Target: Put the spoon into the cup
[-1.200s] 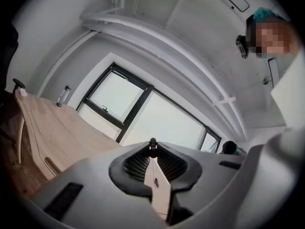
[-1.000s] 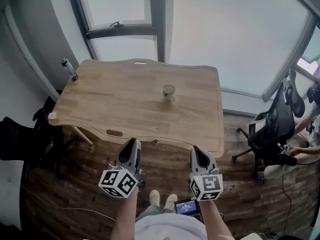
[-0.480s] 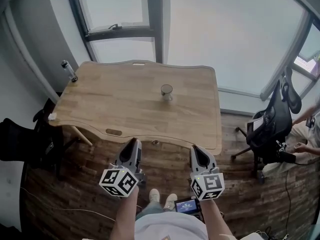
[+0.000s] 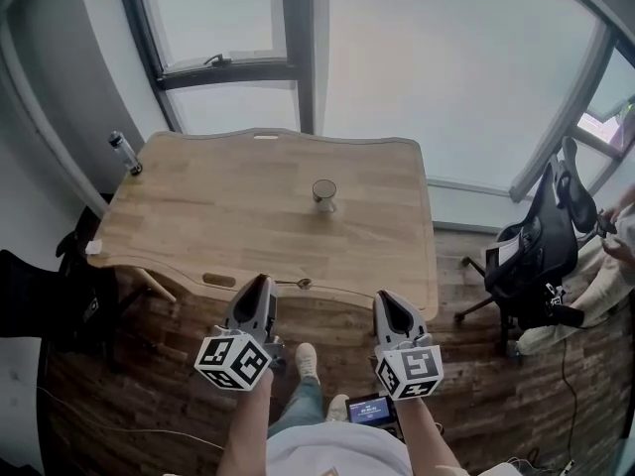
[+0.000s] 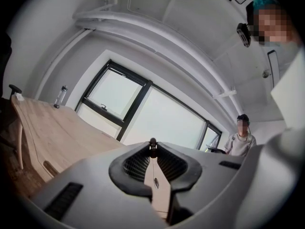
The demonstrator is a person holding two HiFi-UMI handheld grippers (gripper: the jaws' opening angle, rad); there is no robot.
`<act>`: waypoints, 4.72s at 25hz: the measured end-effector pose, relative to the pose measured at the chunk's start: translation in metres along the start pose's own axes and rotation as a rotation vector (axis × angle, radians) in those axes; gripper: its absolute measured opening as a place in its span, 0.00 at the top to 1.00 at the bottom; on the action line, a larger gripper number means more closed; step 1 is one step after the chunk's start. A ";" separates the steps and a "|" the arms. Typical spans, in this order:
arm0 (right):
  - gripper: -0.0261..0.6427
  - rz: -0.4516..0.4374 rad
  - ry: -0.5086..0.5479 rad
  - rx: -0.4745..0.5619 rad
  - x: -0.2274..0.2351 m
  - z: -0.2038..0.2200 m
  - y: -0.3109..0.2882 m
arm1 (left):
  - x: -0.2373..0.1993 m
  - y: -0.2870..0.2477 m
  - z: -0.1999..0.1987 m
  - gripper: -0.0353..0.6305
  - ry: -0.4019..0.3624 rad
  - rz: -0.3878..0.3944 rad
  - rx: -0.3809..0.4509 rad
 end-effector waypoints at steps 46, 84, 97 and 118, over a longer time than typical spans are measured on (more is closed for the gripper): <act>0.91 0.178 -0.030 -0.058 0.048 -0.024 -0.283 | -0.200 -0.285 -0.051 0.87 0.104 0.064 -0.051; 0.91 0.133 -0.054 -0.232 0.081 0.028 -0.362 | -0.254 -0.348 0.019 0.87 0.160 -0.044 -0.234; 0.91 0.123 -0.061 -0.253 0.081 0.035 -0.371 | -0.259 -0.355 0.027 0.87 0.179 -0.045 -0.250; 0.91 0.136 -0.066 -0.266 0.090 0.042 -0.373 | -0.251 -0.365 0.043 0.87 0.182 -0.023 -0.288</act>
Point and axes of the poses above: the fingertips, and each gripper's own axes: y backward along the fingers, x to its right, z out of its underside, the point moved 8 cm from there along y, backward along the fingers, and after that the axes turned 9 degrees about z, right-handed, at the moved point
